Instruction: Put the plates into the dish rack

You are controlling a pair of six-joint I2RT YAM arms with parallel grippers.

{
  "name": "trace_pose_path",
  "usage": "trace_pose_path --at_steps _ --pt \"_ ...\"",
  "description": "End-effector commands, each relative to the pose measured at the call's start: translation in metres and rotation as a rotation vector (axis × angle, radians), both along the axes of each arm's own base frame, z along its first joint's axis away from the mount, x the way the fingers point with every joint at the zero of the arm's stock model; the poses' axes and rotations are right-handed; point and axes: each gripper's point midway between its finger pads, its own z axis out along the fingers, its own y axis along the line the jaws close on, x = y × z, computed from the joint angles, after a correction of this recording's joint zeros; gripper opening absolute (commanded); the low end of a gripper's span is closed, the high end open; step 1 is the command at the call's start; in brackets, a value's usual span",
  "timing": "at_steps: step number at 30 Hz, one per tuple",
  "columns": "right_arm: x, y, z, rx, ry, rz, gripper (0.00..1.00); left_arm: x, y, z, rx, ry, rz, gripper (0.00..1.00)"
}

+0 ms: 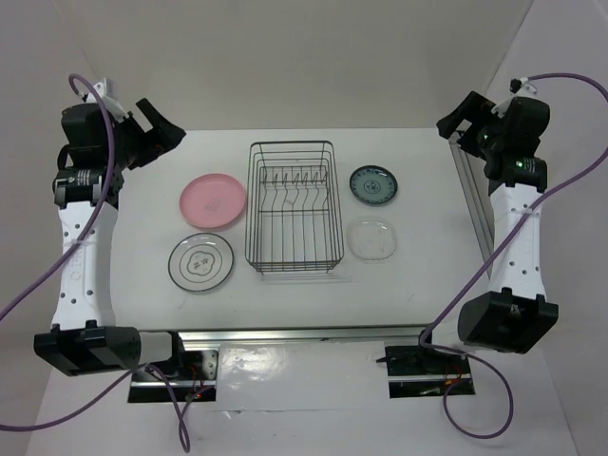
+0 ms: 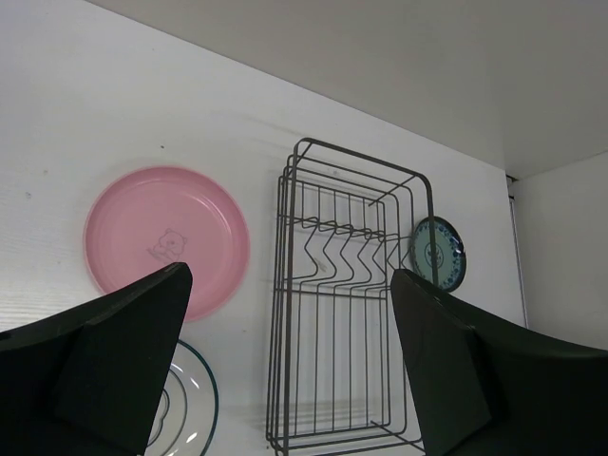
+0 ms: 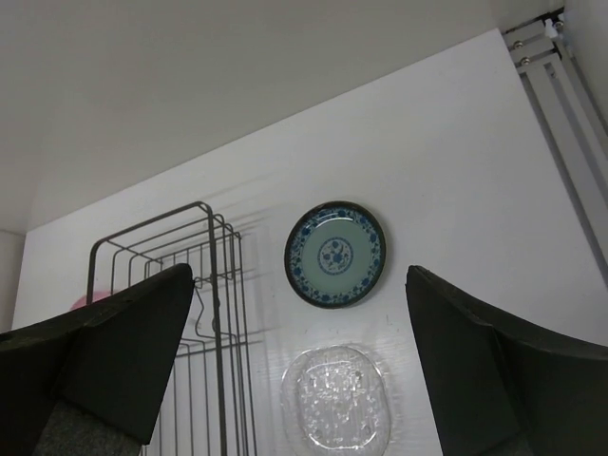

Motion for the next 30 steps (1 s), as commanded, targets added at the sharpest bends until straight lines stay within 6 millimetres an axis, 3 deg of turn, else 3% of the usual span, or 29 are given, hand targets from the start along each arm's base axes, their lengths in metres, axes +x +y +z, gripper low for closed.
trace_pose_path --at_steps 1,6,10,13,22,28,29,30 --pt "-0.013 -0.002 0.038 -0.034 -0.121 -0.040 1.00 0.007 0.000 0.004 0.021 -0.035 -0.031 1.00" --pt "-0.019 -0.002 0.041 -0.053 -0.153 -0.047 1.00 0.014 -0.001 -0.011 0.010 0.003 -0.042 1.00" --pt "-0.011 -0.001 0.031 -0.031 -0.126 -0.051 1.00 0.014 -0.001 -0.007 0.003 -0.005 -0.038 1.00" --pt "-0.010 -0.001 0.040 -0.014 -0.151 -0.057 1.00 0.014 -0.001 -0.011 0.001 0.006 -0.038 1.00" --pt "-0.010 0.004 0.035 -0.013 -0.141 -0.026 1.00 0.010 -0.004 -0.010 -0.017 -0.001 -0.041 1.00" --pt "-0.011 0.015 0.016 -0.051 -0.127 -0.013 1.00 0.006 -0.004 -0.009 -0.022 -0.010 -0.029 1.00" --pt "-0.009 0.017 0.015 -0.057 -0.145 -0.016 1.00 0.006 -0.004 -0.018 -0.026 0.011 -0.029 1.00" --pt "-0.013 0.019 -0.004 -0.027 -0.124 -0.023 1.00 0.005 -0.007 -0.017 -0.048 0.004 -0.033 1.00"
